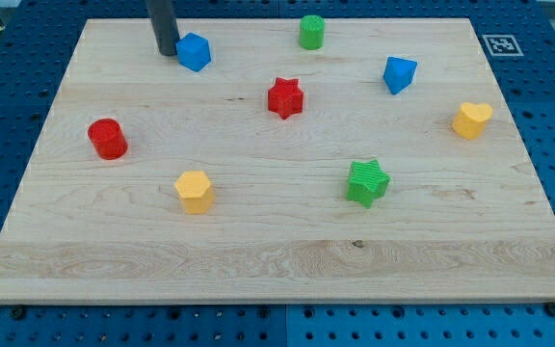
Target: Push the blue cube left to the blue triangle
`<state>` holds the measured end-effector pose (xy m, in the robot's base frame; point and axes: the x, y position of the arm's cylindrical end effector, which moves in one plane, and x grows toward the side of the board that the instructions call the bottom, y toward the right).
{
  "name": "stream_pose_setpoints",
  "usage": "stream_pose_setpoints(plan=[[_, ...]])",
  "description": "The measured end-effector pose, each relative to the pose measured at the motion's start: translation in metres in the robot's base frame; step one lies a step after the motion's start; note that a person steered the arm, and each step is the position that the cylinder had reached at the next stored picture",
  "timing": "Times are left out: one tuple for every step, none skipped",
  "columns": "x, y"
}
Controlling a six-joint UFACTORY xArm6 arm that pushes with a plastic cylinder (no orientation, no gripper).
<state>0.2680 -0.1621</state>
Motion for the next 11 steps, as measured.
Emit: stream_pose_setpoints(plan=[[0.004,0.013],[-0.002,0.023],[-0.012,0.036],[-0.003,0.052],[0.016,0.030],[0.038,0.037],[0.042,0.074],[0.042,0.088],[0.042,0.056],[0.012,0.037],[-0.002,0.037]])
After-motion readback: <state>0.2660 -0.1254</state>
